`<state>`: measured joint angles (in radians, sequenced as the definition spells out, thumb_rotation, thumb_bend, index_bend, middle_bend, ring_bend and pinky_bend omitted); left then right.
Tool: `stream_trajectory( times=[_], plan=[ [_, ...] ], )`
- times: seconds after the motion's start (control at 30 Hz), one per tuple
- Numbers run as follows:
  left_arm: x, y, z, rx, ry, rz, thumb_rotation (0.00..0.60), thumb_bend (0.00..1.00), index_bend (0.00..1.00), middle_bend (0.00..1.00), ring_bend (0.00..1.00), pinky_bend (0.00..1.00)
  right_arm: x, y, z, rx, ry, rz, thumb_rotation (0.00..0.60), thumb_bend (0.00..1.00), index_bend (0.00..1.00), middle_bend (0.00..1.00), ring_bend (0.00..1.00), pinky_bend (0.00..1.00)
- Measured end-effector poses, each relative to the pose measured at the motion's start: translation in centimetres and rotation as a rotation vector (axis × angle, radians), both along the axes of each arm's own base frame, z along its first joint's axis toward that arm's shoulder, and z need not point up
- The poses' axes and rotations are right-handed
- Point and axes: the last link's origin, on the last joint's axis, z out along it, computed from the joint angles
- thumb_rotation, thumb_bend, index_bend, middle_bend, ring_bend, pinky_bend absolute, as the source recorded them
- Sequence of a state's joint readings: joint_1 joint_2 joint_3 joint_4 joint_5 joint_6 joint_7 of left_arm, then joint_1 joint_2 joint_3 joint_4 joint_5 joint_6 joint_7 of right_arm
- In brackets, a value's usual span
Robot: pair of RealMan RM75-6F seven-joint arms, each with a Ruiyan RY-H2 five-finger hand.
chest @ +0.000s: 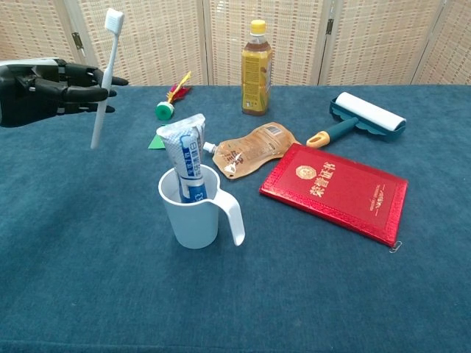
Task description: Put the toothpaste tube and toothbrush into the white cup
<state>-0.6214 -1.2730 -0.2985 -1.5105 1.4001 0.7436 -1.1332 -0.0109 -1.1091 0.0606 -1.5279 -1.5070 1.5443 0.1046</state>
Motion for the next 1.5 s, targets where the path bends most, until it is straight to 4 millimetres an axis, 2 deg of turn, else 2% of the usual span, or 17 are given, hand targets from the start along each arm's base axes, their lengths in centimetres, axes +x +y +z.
stream_trajectory(
  times=[0.3,0.57,0.87,1.13,1.5],
  plan=[
    [3.1,-0.9,-1.3,-0.081,-0.232,-0.049,0.600,0.46,0.65,0.14,0.03,0.14,-0.1,-0.1,0.3,-0.004,0.004,-0.005,0.600,0.34,0.17,0.30,0.25,0.25],
    [5.5,-1.0,-4.6,-0.113,-0.279,-0.093,0.600,0.46,0.65,0.14,0.03,0.14,0.3,-0.5,1.0,-0.019,0.027,0.010,0.600,0.34,0.17,0.30,0.25,0.25],
    [7.3,-0.9,-6.1,-0.121,-0.320,-0.107,0.600,0.46,0.65,0.14,0.03,0.14,1.2,-1.1,2.3,-0.054,0.063,0.028,0.600,0.34,0.17,0.30,0.25,0.25],
    [7.9,-1.0,-7.8,-0.133,-0.329,-0.108,0.600,0.46,0.65,0.14,0.03,0.14,1.8,-1.2,3.1,-0.072,0.078,0.037,0.600,0.34,0.17,0.30,0.25,0.25],
    [6.9,-0.9,-9.7,-0.124,-0.309,-0.076,0.600,0.46,0.65,0.14,0.03,0.14,1.9,-1.0,3.1,-0.072,0.077,0.035,0.600,0.34,0.17,0.30,0.25,0.25]
  ],
)
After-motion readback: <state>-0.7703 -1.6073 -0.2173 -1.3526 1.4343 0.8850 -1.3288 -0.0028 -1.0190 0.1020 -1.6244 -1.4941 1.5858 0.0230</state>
